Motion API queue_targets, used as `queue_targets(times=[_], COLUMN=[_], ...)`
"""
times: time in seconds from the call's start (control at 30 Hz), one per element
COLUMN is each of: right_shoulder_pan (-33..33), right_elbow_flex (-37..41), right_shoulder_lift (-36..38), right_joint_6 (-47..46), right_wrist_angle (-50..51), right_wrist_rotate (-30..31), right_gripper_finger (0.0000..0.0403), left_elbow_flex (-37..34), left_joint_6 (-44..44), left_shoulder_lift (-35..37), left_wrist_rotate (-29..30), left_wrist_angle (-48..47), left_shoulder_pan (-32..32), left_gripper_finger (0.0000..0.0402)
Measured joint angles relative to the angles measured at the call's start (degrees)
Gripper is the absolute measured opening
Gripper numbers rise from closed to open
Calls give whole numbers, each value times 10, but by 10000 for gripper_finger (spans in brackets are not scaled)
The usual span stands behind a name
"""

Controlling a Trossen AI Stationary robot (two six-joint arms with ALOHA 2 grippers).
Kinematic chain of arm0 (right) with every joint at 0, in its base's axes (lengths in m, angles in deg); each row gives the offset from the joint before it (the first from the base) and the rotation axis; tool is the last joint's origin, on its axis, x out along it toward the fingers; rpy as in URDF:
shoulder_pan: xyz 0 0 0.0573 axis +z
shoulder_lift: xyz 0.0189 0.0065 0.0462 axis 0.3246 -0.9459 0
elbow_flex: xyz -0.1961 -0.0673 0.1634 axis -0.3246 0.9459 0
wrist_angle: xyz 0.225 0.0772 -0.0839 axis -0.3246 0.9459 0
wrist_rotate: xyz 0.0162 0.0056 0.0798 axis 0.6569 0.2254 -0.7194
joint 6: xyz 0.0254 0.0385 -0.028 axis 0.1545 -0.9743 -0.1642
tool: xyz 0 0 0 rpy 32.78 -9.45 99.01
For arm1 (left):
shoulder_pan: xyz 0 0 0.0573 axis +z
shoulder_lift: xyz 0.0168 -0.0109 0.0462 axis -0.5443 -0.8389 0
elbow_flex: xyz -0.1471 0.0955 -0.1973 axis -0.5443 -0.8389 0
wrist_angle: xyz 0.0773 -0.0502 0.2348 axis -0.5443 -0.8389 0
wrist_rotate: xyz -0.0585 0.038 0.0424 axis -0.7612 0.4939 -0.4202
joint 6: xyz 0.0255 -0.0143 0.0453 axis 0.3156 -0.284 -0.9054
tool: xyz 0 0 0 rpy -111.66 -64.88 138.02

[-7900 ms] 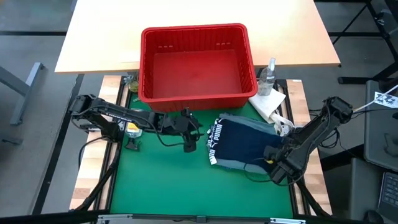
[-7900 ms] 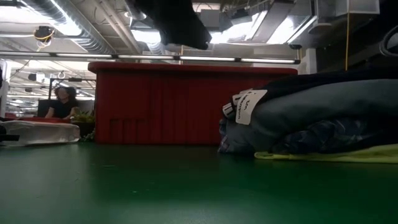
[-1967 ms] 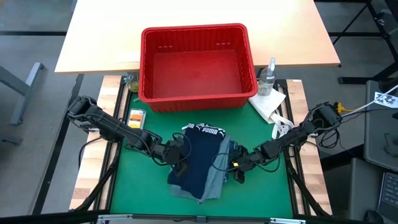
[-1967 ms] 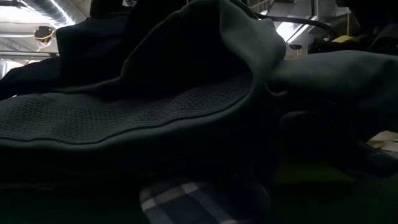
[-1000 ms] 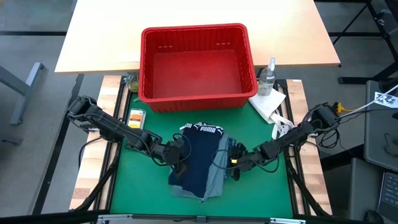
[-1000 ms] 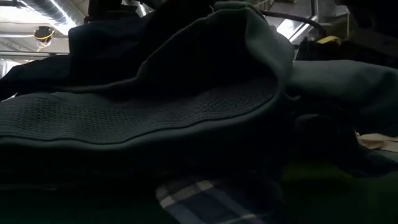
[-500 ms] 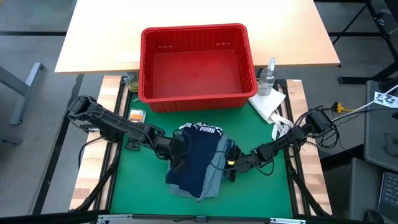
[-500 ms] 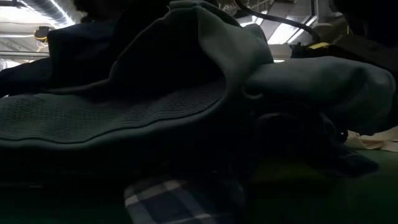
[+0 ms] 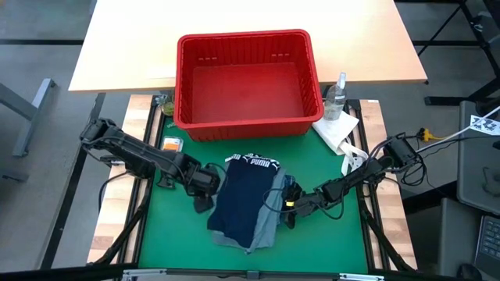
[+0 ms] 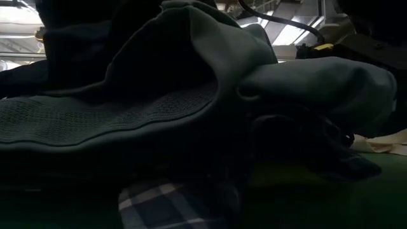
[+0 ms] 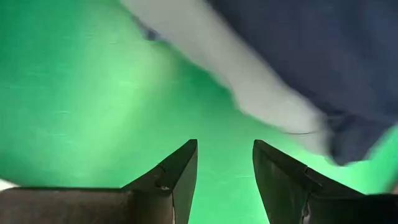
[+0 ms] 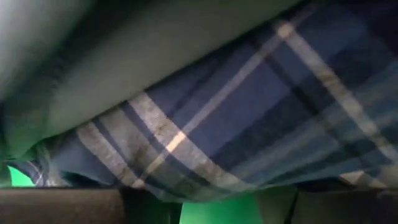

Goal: Fold Laundry from Bin
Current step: Put the stacked laundry into the red bin

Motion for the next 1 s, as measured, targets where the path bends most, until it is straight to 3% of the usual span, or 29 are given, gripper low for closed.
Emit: queue_targets(times=[0.13,0.27,0.5,0.77,1.0], right_shoulder_pan=[0,0,0,0,0], right_elbow_flex=[0,0,0,0,0], right_shoulder_lift=[0,0,0,0,0], right_joint_6=[0,-1,2,3,3], right_wrist_angle=[0,-1,-1,0,-1], right_wrist_rotate=[0,0,0,0,3], right_gripper_finger=[159,159,159,159,159], left_elbow_flex=[-21,-96,-209,-233,-245], left_joint_6=[-25,-26,-26,-37,-41], left_shoulder_lift=[0,-1,-1,-1,-1], left_wrist_rotate=[27,17,-18,57,66], left_wrist_angle=[3,33,215,364,445], left_shoulder_pan=[-4,-4,10,35,35], left_gripper_finger=[149,149,149,149,149])
